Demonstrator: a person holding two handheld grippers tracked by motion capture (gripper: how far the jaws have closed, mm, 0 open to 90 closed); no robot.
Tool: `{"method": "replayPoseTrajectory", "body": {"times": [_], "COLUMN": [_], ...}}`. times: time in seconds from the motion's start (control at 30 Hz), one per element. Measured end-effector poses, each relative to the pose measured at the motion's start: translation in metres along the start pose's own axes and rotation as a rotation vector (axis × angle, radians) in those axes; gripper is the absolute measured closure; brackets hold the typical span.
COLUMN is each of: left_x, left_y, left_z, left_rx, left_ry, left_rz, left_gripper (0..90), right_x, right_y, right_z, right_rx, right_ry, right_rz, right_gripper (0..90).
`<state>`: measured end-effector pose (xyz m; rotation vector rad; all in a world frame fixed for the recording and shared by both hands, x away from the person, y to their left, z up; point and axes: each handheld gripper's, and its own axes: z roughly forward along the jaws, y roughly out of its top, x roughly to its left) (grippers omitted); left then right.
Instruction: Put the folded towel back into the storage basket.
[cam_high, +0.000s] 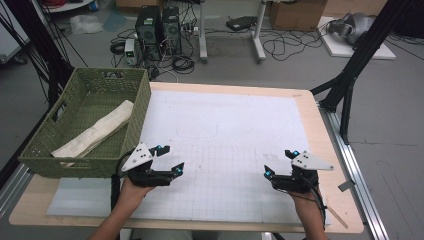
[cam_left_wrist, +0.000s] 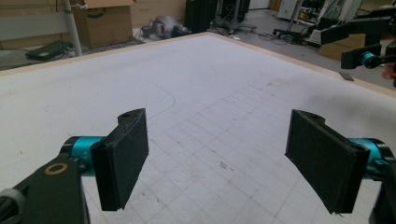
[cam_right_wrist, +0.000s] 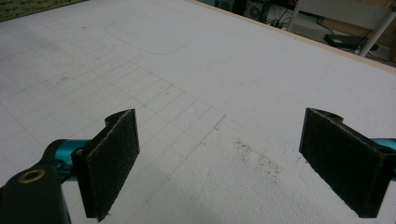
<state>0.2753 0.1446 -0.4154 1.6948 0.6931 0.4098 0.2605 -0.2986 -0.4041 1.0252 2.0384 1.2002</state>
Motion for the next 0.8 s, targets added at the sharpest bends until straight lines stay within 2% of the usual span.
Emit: {"method": "replayPoseTrajectory", "body": {"times": [0.6, 0.8], "left_x": [0.0039, 0.0057], "left_y": [-0.0052, -0.007], "left_z": [-0.0022, -0.001], "left_rx": [0.026, 0.041], "left_ry": [0.025, 0.032], "left_rz": [-0.01, -0.009], "left_gripper": [21.8, 21.8], "right_x": [0.0034, 0.0021], "right_y": [0.002, 0.0003], "right_z": [0.0044, 0.0043], "right_rx": [-0.006, -0.006], "right_ry": [0.0, -0.004], "right_rz": [-0.009, 0.003], "right_gripper": [11.4, 11.4]}}
